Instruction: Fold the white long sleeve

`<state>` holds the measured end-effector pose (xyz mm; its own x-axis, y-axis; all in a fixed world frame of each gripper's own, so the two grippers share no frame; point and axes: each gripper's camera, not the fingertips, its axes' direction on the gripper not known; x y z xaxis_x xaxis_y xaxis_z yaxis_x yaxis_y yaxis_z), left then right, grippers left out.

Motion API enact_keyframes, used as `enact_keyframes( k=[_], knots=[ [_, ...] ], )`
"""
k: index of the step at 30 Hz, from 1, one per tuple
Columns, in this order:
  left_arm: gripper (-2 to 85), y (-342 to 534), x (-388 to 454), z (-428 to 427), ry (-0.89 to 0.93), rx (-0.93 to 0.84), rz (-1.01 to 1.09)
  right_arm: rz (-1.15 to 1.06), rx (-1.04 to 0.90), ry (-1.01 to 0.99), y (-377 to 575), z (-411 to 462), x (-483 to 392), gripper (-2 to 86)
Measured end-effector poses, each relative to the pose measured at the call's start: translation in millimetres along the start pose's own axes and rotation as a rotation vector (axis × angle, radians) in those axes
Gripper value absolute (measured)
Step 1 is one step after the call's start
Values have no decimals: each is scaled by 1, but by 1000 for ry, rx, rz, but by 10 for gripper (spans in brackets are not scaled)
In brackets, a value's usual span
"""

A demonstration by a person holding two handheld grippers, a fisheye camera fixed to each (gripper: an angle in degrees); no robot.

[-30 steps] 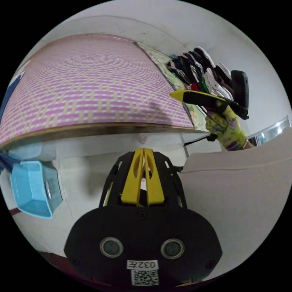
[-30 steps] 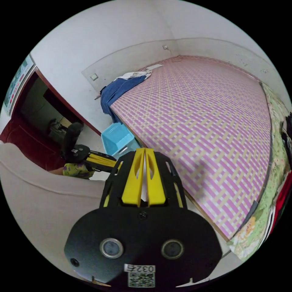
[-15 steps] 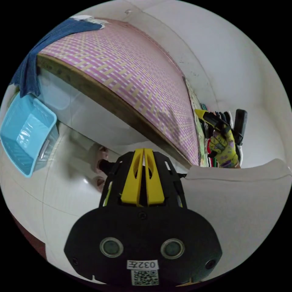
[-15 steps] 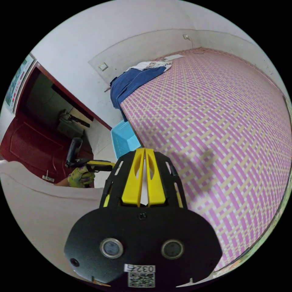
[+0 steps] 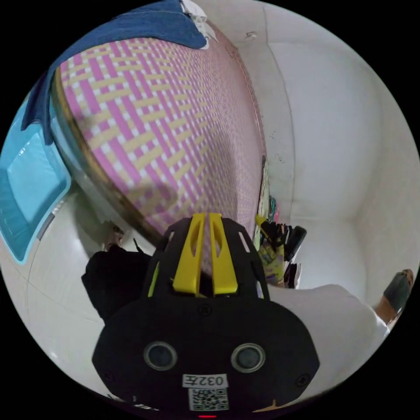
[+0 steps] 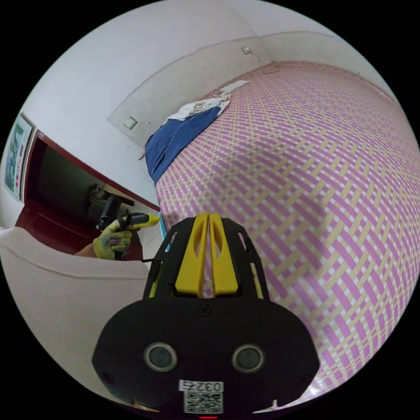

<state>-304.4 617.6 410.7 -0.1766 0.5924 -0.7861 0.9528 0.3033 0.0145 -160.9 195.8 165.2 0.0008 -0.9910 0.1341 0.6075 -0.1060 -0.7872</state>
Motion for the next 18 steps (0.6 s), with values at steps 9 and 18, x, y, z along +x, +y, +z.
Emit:
enact_keyframes(
  k=[9,18],
  knots=[
    [44,-170,-42,-81,71,226,-67,154,61,80,-22,-8,-2,-10],
    [69,-423,-77,-246,-73,501,-36,500,159,232,-20,1,-58,-10]
  ],
)
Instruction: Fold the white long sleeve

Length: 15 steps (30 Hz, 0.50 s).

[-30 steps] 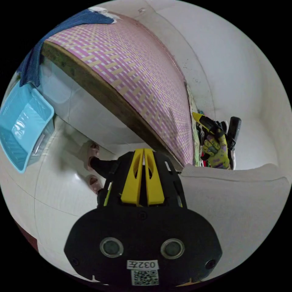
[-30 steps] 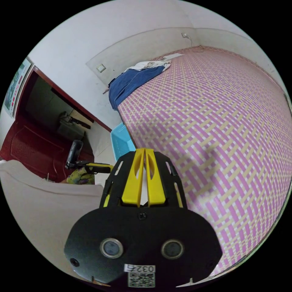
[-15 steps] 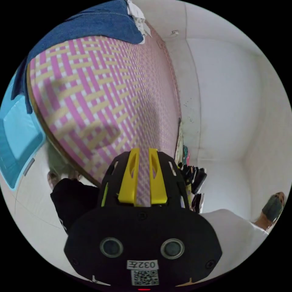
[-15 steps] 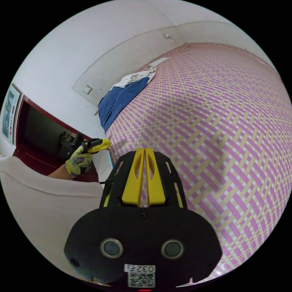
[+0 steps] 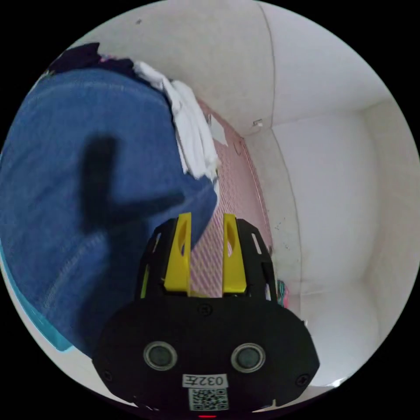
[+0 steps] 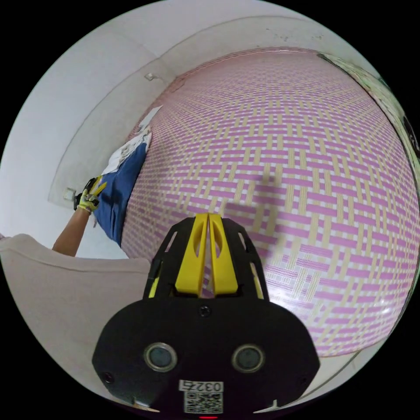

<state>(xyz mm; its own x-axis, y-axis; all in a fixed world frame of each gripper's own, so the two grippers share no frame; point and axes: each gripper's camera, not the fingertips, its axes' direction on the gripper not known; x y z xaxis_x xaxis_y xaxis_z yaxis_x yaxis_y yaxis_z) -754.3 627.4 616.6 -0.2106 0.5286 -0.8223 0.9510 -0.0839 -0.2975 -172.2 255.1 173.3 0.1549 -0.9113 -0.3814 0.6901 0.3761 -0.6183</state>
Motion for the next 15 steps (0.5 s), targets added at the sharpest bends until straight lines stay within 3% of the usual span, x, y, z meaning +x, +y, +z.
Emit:
enact_keyframes(
  k=[5,8,15],
  knots=[
    [65,-138,-34,-21,-135,161,-85,103,-12,43,4,11,-50,-10],
    [63,-183,-49,-11,-224,167,-120,86,-5,100,-4,11,-84,-10],
    [-12,-202,-80,24,79,186,-209,88,-5,82,-7,14,-126,-10]
  ],
)
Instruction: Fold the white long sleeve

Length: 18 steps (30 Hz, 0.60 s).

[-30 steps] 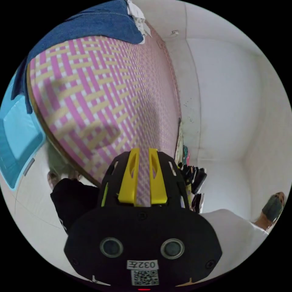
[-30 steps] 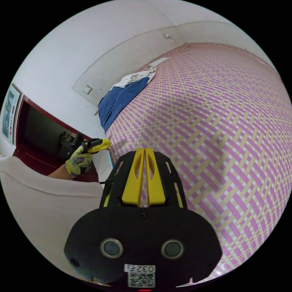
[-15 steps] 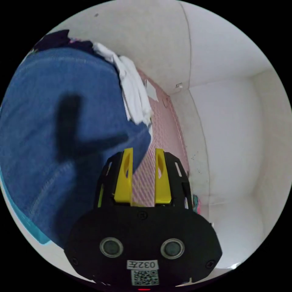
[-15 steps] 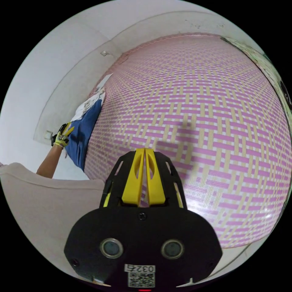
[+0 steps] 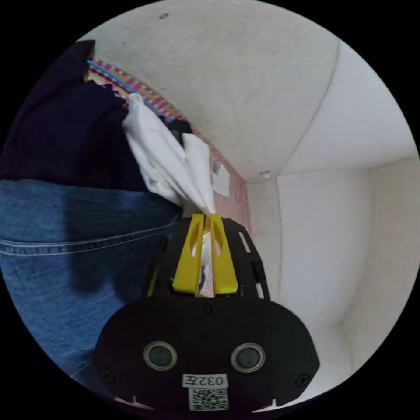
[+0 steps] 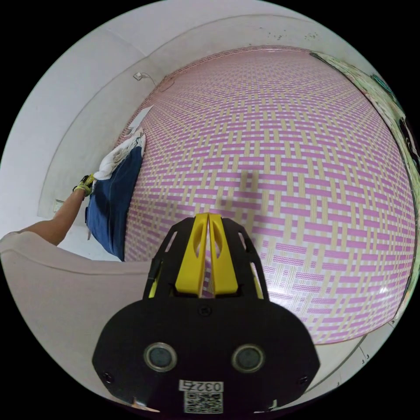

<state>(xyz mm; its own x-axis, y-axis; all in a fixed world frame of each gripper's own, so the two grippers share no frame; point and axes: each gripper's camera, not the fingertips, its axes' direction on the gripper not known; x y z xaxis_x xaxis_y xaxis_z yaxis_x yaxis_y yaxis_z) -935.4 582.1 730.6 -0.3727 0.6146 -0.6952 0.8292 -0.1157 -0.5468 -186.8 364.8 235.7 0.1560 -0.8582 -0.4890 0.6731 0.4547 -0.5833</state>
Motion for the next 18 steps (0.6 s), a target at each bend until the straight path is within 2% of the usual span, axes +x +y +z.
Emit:
enact_keyframes(
  k=[3,5,6,8,9,11,13,15,17,18],
  knots=[
    [-16,29,38,15,175,-48,243,6,-9,-11,9,3,-8,-10],
    [-15,88,85,43,248,-236,504,18,-16,-36,17,6,-10,-10],
    [-14,109,95,51,254,-298,569,17,-19,-43,18,6,-11,-10],
    [-11,219,124,82,218,-576,827,-6,-25,-51,22,8,-15,-10],
    [-10,249,125,90,191,-655,871,-14,-26,-53,23,7,-16,-10],
    [-8,350,93,130,-54,-958,900,-38,-28,-67,23,4,-18,-10],
    [-10,388,55,135,-235,-985,879,-56,-17,-76,23,-3,-19,-10],
    [-13,386,30,111,-181,-898,766,-74,0,-67,24,-11,-18,-10],
    [-13,349,5,64,-34,-685,568,-70,20,-45,30,-20,-11,-10],
    [-12,339,2,53,-18,-627,539,-61,22,-46,32,-21,-8,-10]
  ],
)
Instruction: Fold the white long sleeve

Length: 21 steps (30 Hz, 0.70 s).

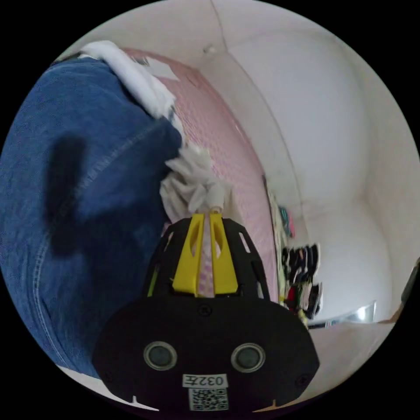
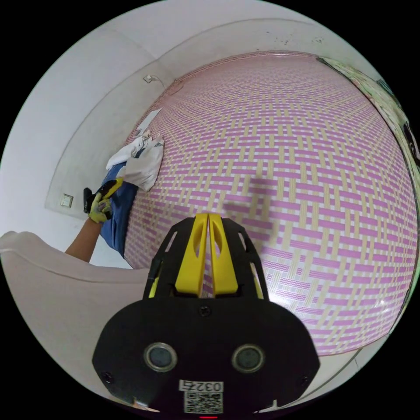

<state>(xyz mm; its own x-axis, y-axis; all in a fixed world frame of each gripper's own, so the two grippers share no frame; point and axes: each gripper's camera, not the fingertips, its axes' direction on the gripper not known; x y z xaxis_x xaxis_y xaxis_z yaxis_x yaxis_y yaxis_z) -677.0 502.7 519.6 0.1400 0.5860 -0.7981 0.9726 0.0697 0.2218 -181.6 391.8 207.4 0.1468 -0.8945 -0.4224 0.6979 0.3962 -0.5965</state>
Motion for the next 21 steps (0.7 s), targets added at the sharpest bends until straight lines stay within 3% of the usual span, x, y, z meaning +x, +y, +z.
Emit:
enact_keyframes(
  k=[2,8,15,18,20,21],
  knots=[
    [6,-14,-20,-40,-42,128,-70,45,-7,-19,9,3,11,-10],
    [98,-124,-57,-57,-222,165,-230,93,-41,-25,19,21,4,-10],
    [92,-207,-128,-16,-195,213,-522,131,-33,27,17,28,-15,-10],
    [50,-207,-149,-5,46,323,-579,158,-31,47,20,30,-14,-10],
    [38,-208,-135,-20,374,516,-447,170,-35,43,26,32,-12,-10],
    [36,-210,-126,-27,433,547,-400,169,-37,43,28,32,-11,-10]
  ],
)
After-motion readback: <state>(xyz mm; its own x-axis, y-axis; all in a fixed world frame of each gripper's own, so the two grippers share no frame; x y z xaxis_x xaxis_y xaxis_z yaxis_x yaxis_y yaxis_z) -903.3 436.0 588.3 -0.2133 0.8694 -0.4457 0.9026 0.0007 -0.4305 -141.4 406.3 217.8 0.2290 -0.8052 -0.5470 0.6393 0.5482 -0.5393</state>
